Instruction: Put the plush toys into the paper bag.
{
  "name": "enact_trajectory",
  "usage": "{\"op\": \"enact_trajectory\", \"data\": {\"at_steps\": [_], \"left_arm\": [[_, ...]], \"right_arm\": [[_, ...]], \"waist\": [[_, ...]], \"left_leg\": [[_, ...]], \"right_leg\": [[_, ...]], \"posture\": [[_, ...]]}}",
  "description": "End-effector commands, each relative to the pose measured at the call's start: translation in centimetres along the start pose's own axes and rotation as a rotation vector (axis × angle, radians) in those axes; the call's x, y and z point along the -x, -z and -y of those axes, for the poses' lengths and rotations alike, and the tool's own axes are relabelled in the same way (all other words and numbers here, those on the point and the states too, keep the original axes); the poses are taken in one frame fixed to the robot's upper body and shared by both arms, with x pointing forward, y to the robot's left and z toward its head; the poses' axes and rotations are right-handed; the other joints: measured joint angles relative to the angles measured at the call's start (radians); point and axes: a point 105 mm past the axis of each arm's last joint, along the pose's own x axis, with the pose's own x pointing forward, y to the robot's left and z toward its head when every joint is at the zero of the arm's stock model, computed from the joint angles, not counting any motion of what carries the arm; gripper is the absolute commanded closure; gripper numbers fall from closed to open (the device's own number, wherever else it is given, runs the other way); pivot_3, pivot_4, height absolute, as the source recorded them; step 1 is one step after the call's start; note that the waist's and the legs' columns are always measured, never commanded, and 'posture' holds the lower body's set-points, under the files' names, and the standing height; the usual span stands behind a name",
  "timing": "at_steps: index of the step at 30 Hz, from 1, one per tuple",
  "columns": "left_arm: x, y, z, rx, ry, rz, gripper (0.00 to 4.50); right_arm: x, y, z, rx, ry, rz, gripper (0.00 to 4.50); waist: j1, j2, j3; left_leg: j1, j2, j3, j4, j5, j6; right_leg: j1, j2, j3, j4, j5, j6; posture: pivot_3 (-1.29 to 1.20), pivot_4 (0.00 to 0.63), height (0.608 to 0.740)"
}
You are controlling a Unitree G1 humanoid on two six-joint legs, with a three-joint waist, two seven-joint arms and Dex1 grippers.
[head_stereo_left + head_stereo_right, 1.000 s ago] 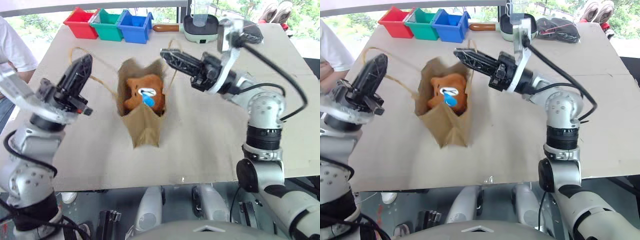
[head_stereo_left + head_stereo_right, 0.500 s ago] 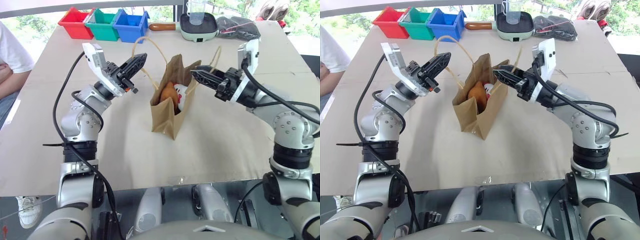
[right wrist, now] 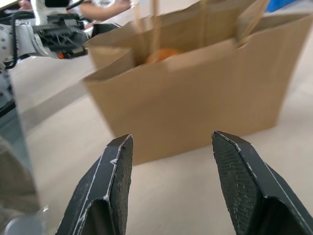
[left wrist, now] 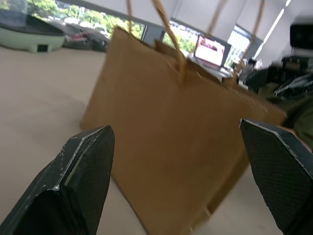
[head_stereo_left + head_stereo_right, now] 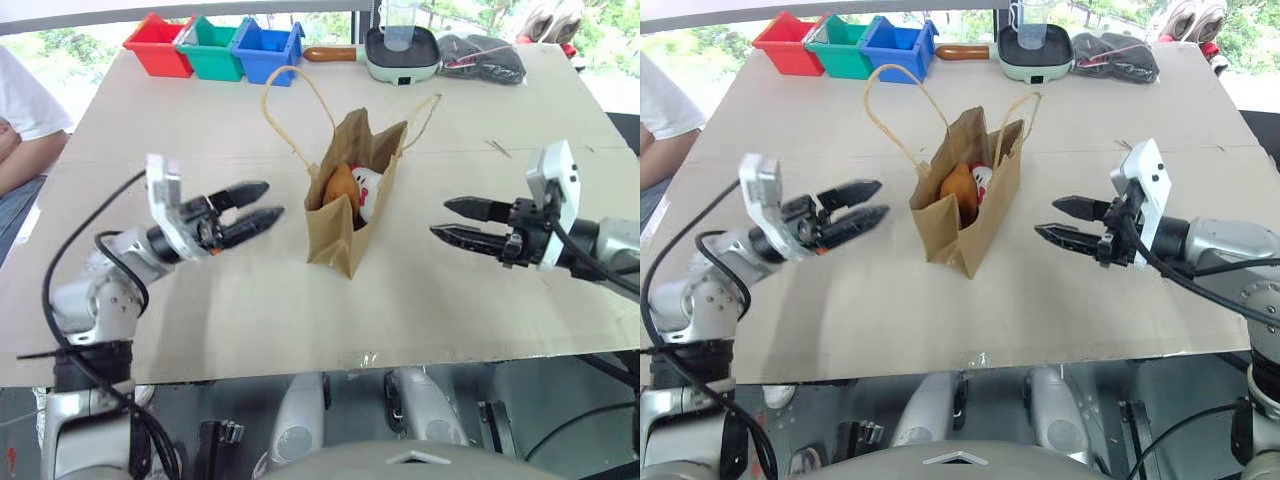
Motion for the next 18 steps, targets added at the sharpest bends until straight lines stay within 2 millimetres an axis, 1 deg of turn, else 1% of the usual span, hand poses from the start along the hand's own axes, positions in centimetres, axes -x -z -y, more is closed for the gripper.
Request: {"op": "enact_trajectory", "data": {"at_steps": [1,3,6,7,8,9,11,13,14,18], "left_arm": [[-1.7,0.4,2.0,-0.076,0.030,0.003,0.07],[-2.3,0.8,2.5,-0.071,0.028,0.011,0.07],[-3.1,1.1,3.2,-0.074,0.019,0.030,0.07],[-3.3,1.3,3.4,-0.083,0.021,0.024,0.00],[-3.4,1.4,3.6,-0.090,0.022,0.017,0.00],[-3.5,1.6,3.8,-0.097,0.021,0.012,0.00],[-3.8,1.5,4.2,-0.105,0.010,0.022,0.00],[-4.2,1.7,4.7,-0.124,-0.007,0.016,0.00],[-4.3,1.9,5.0,-0.138,-0.015,0.013,0.00],[-4.4,2.1,5.3,-0.177,-0.062,0.012,0.00]], "right_arm": [[0.0,-0.1,-0.5,0.051,0.006,0.006,2.15],[-0.8,0.6,-0.7,0.074,-0.003,-0.012,2.15],[-3.5,1.7,-0.6,0.112,0.000,-0.021,2.15],[-4.4,1.9,-0.7,0.102,-0.007,-0.002,2.67],[-5.1,1.9,-0.8,0.094,-0.012,0.012,2.93],[-6.3,2.0,-0.9,0.098,-0.020,0.031,3.49],[-8.6,2.0,-1.7,0.096,-0.062,0.069,4.45],[-10.4,1.8,-2.3,0.068,-0.089,0.123,4.45],[-10.9,1.6,-2.5,0.053,-0.099,0.147,4.45],[-12.4,1.1,-2.8,0.030,-0.105,0.197,4.45]], "waist": [[0.004,0.000,0.000],[0.010,0.000,0.000],[0.008,0.000,0.000],[0.006,-0.001,0.000],[0.005,0.000,0.000],[0.005,0.000,0.000],[0.001,0.000,0.000],[0.001,0.000,0.000],[0.002,-0.001,0.000],[0.002,-0.001,0.000]], "left_leg": [[0.000,0.000,0.000,0.000,0.000,0.000],[0.000,0.000,0.001,0.001,0.000,0.000],[0.000,0.001,0.001,0.001,0.000,0.000],[0.001,0.001,0.001,0.001,0.000,0.000],[0.001,0.001,0.001,0.001,0.000,0.000],[0.001,0.001,0.000,0.001,0.000,0.000],[0.001,0.001,0.001,0.001,0.000,0.000],[0.001,0.001,0.000,0.001,0.000,0.000],[0.000,0.001,0.000,0.001,0.000,0.000],[0.000,0.000,0.000,0.001,0.000,0.000]], "right_leg": [[0.000,0.000,0.000,0.000,0.000,0.000],[0.000,0.000,0.001,0.000,0.000,0.000],[0.000,0.001,0.001,0.000,0.000,0.000],[0.000,0.002,0.002,0.001,0.000,0.000],[0.000,0.002,0.002,0.001,0.000,0.000],[0.000,0.002,0.002,0.001,0.000,0.000],[0.000,0.002,0.002,0.002,0.000,0.000],[0.000,0.002,0.002,0.002,0.000,0.000],[0.000,0.002,0.001,0.002,0.000,0.000],[0.000,0.001,0.001,0.003,0.000,0.000]], "posture": [[0.00,0.150,0.740],[0.00,0.150,0.740],[0.00,0.150,0.740],[0.00,0.150,0.740],[0.00,0.150,0.740],[0.00,0.150,0.740],[0.00,0.150,0.740],[0.00,0.150,0.740],[0.00,0.150,0.740],[0.00,0.150,0.740]]}}
